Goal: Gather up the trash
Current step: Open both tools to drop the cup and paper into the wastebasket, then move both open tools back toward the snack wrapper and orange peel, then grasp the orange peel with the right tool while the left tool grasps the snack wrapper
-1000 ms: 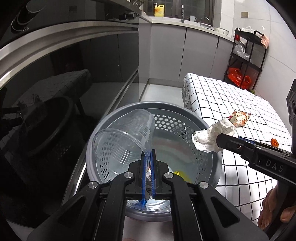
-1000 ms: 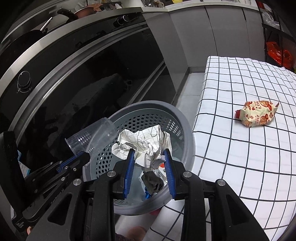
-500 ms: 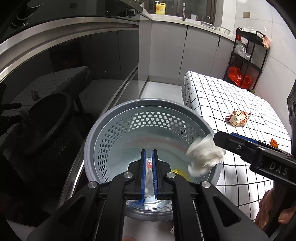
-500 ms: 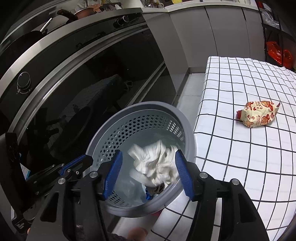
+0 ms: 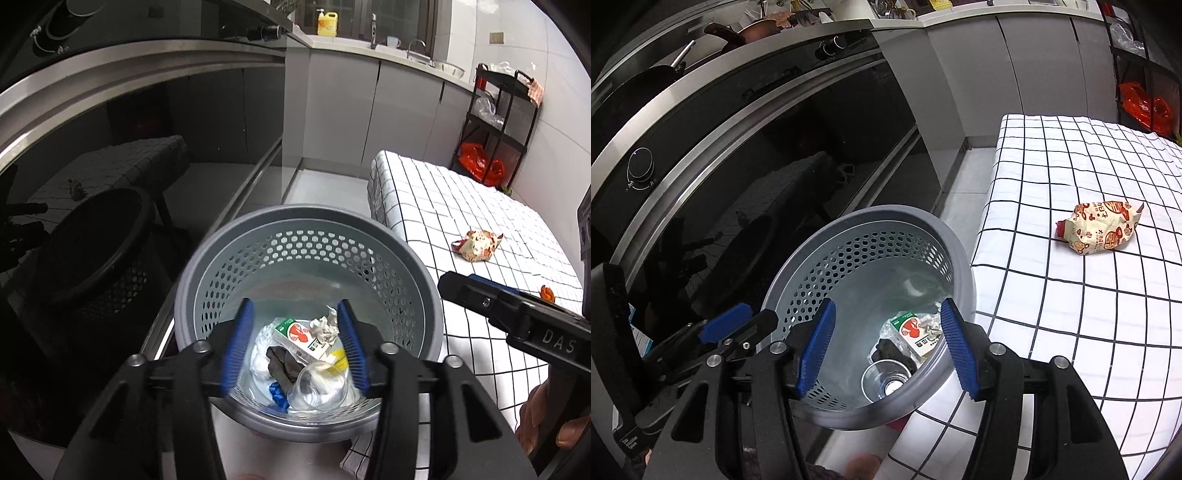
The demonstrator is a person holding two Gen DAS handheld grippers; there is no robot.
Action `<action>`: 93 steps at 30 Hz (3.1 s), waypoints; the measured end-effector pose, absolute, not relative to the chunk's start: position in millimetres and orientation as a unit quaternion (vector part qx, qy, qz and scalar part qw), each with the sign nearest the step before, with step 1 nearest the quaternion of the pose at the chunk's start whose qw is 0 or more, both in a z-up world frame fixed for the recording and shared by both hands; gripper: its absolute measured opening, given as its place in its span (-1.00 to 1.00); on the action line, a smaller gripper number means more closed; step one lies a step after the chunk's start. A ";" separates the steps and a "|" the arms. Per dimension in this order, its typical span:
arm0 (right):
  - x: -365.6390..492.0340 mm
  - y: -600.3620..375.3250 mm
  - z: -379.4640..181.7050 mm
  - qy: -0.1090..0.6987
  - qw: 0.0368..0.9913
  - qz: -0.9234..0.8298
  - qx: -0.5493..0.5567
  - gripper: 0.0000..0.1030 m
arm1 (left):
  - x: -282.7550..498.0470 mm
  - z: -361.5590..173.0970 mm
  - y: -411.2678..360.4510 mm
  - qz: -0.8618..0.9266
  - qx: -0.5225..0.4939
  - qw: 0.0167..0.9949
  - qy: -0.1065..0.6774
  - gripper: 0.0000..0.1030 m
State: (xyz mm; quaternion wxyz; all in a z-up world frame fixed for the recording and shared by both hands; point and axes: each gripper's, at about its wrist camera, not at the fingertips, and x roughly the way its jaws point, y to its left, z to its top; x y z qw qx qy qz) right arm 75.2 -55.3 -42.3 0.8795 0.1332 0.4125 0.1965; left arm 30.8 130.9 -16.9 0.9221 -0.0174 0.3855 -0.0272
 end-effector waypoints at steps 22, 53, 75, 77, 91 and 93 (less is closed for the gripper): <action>54.9 -95.3 -32.3 0.390 0.900 0.149 0.128 0.31 | 19.8 -1.5 129.4 -0.021 -0.022 0.937 0.348 0.85; -14.8 -287.7 -44.1 0.379 0.914 -0.040 0.137 0.45 | 20.5 -9.1 13.8 -0.123 0.017 0.932 0.340 0.87; 47.9 -346.8 -97.1 0.449 0.879 -0.098 0.128 0.45 | 89.8 -39.0 -103.5 -0.181 0.095 0.913 0.354 0.87; 52.2 -347.3 -98.2 0.448 0.879 -0.102 0.127 0.45 | 96.6 -41.6 -109.0 -0.181 0.100 0.911 0.356 0.87; 61.2 -333.3 -95.7 0.445 0.884 -0.109 0.092 -0.44 | 122.1 -51.2 -118.1 -0.201 0.075 0.903 0.373 0.87; 60.7 -334.1 -92.6 0.442 0.885 -0.099 0.107 -0.49 | 126.1 -51.0 -117.0 -0.201 0.071 0.903 0.374 0.87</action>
